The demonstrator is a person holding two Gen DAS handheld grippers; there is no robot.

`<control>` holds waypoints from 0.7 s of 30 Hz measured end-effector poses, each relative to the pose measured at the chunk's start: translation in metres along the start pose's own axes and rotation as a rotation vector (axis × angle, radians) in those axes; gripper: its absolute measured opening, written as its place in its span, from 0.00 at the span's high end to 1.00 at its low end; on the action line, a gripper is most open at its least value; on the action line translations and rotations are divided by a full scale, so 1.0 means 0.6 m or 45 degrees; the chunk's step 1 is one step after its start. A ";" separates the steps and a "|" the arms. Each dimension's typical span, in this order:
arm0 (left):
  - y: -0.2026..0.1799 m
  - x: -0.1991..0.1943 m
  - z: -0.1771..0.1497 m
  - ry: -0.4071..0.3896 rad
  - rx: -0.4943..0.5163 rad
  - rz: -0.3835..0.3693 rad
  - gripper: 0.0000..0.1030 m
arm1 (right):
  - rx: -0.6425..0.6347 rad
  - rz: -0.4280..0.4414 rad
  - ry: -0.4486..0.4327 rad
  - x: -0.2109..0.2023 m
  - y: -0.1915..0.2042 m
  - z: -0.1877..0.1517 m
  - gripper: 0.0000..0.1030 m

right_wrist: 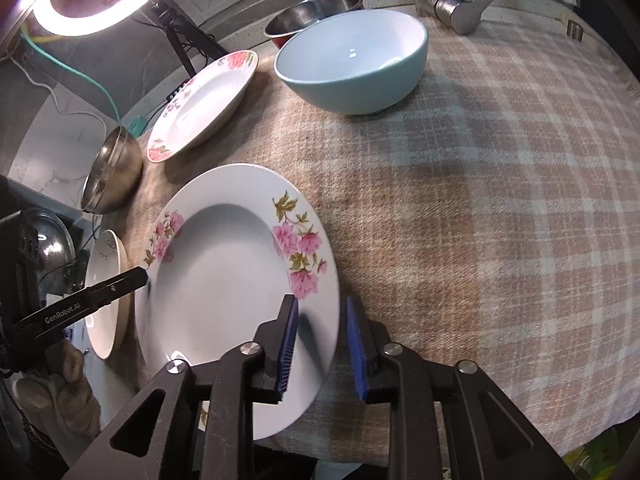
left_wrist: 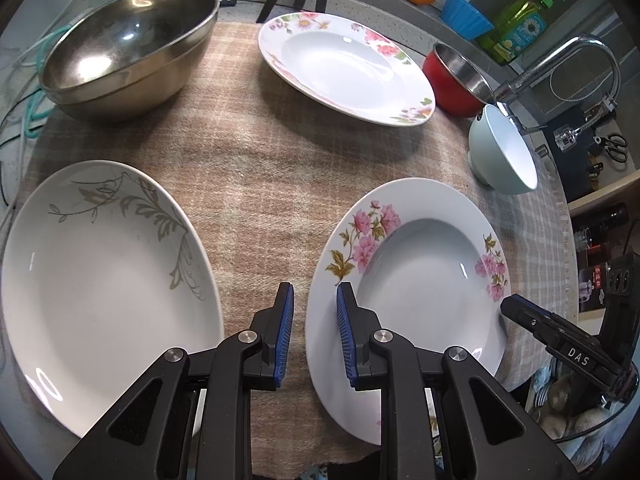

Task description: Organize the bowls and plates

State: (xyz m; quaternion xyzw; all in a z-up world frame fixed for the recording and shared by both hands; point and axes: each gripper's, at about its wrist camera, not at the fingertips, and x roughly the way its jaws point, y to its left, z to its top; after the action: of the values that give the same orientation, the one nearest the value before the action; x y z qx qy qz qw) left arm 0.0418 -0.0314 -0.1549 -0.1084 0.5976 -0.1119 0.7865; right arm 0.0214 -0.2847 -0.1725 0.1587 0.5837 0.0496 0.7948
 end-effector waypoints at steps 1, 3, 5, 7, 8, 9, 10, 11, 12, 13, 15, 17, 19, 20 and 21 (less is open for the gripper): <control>0.003 -0.003 0.000 -0.005 -0.005 -0.002 0.81 | 0.002 -0.007 -0.012 -0.005 -0.002 0.002 0.68; 0.008 -0.012 0.001 -0.021 -0.016 -0.003 0.81 | 0.009 -0.022 -0.032 -0.014 -0.008 0.005 0.67; 0.014 -0.021 0.002 -0.032 -0.030 -0.012 0.81 | 0.020 -0.024 -0.058 -0.025 -0.012 0.007 0.67; 0.021 -0.035 -0.001 -0.052 -0.045 -0.022 0.81 | 0.026 -0.016 -0.095 -0.037 -0.015 0.009 0.67; 0.025 -0.043 -0.002 -0.066 -0.049 -0.020 0.81 | 0.022 -0.020 -0.111 -0.044 -0.014 0.010 0.67; 0.030 -0.051 -0.003 -0.080 -0.053 -0.015 0.81 | 0.016 -0.022 -0.124 -0.048 -0.011 0.010 0.67; 0.035 -0.058 -0.004 -0.091 -0.061 -0.012 0.81 | 0.005 -0.018 -0.144 -0.054 -0.008 0.011 0.67; 0.041 -0.066 -0.006 -0.104 -0.071 -0.008 0.81 | -0.007 -0.016 -0.164 -0.059 -0.003 0.011 0.67; 0.046 -0.071 -0.006 -0.112 -0.079 -0.003 0.81 | -0.020 -0.017 -0.179 -0.063 0.002 0.010 0.67; 0.051 -0.076 -0.008 -0.122 -0.090 0.002 0.81 | -0.034 -0.014 -0.191 -0.067 0.008 0.011 0.67; 0.063 -0.086 -0.011 -0.138 -0.113 0.010 0.81 | -0.058 -0.004 -0.201 -0.070 0.022 0.012 0.66; 0.074 -0.097 -0.015 -0.160 -0.127 0.032 0.81 | -0.074 0.005 -0.211 -0.071 0.035 0.013 0.63; 0.089 -0.109 -0.020 -0.184 -0.137 0.059 0.81 | -0.098 0.020 -0.234 -0.072 0.052 0.013 0.62; 0.096 -0.114 -0.022 -0.191 -0.145 0.066 0.81 | -0.113 0.028 -0.243 -0.072 0.060 0.012 0.61; 0.105 -0.119 -0.024 -0.198 -0.157 0.073 0.80 | -0.130 0.041 -0.249 -0.073 0.069 0.012 0.61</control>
State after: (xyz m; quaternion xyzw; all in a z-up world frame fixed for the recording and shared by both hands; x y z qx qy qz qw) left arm 0.0123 0.0498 -0.1128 -0.1478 0.5433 -0.0438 0.8253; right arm 0.0189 -0.2582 -0.1179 0.1312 0.4975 0.0762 0.8541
